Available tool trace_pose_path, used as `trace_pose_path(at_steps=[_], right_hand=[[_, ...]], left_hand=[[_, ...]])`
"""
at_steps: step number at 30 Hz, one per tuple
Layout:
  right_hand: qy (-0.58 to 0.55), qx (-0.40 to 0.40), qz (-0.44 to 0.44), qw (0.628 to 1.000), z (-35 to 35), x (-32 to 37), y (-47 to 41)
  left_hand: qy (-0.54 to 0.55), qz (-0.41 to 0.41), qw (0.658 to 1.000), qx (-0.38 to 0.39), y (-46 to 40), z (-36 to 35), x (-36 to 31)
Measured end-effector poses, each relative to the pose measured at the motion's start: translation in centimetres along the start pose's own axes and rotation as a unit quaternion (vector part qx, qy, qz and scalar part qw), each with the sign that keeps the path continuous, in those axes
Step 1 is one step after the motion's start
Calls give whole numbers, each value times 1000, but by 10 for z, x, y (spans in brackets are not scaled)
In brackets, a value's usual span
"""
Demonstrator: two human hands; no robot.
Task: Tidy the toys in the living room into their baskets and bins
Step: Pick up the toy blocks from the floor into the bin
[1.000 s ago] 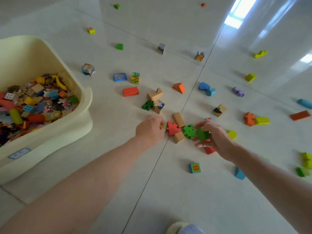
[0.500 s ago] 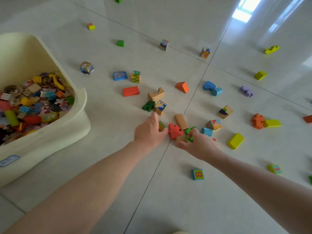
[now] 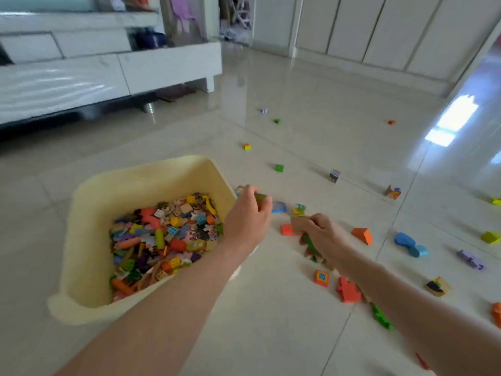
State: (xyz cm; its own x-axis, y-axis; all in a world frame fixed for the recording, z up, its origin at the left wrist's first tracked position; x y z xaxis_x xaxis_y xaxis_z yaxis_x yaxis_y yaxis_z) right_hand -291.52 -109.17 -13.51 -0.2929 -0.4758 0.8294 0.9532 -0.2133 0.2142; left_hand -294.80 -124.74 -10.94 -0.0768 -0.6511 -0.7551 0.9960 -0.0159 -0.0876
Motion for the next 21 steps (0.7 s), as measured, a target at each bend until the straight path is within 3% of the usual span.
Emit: trace_pose_path(at_steps=[4,9,14,21], right_hand=[[-79,79,29,993,-57,81,-6],[-111,122,64,984,-116,145,7],[-69,121,80,987,-149,159,12],[-42,124,83,988,-141,161,14]], left_hand=[[28,88,995,-46,-15,75,45],[143,186,964,-124,-25,143,82],[136,204,957,-154,-35,184,104],[142,208,959,-128,-38,176,101]])
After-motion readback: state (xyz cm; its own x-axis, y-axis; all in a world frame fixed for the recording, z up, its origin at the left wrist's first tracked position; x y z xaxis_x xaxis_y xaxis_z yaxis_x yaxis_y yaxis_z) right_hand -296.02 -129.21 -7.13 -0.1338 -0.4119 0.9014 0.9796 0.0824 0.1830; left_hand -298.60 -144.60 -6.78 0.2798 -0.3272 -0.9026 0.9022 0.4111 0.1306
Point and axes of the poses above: each hand's wrist, its own y-axis away from the middle knuckle, its own z-axis out of the back of the hand, x = y × z, the point moved 2 cm from there along -y, towards the middle knuckle, and after that the axes turned 2 degrees about z, right-handed, at the moved point
